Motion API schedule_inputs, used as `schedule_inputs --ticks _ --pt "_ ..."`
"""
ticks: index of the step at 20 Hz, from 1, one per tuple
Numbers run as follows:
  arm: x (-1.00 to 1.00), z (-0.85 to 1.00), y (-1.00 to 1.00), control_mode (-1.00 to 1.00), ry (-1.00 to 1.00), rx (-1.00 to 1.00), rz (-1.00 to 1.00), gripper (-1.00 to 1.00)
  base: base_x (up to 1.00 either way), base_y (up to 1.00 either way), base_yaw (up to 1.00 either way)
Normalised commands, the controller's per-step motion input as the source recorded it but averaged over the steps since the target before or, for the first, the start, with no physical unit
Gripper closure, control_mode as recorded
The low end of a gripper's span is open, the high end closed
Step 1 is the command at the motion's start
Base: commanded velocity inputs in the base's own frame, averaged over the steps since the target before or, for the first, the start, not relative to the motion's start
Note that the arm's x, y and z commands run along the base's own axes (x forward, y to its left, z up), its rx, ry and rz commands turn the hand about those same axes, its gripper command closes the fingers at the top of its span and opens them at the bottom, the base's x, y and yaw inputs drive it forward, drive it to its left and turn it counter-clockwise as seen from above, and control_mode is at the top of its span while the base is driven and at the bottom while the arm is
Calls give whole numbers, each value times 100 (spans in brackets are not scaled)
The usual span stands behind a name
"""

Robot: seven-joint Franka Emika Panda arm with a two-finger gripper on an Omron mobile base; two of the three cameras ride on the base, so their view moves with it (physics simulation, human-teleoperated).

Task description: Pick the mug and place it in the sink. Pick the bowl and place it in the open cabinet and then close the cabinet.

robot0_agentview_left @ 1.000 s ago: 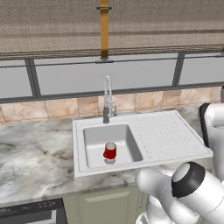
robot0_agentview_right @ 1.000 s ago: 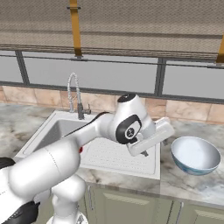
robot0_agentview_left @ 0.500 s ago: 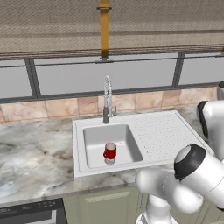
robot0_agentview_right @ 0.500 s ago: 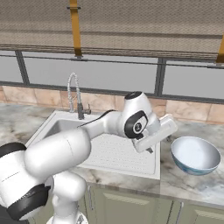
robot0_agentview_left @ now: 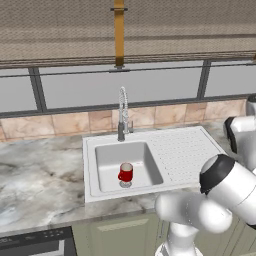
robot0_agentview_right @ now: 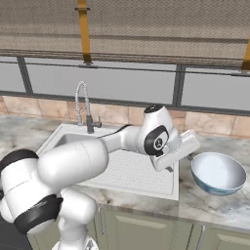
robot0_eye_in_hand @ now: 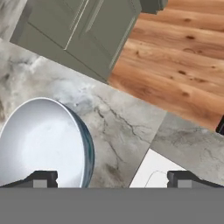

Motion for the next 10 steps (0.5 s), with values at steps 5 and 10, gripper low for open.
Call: schedule_inputs --ticks 5,10 --pt "15 -21 -4 -100 0 0 0 -100 0 0 0" --pt "17 -20 -11 -100 0 0 0 -100 0 0 0"
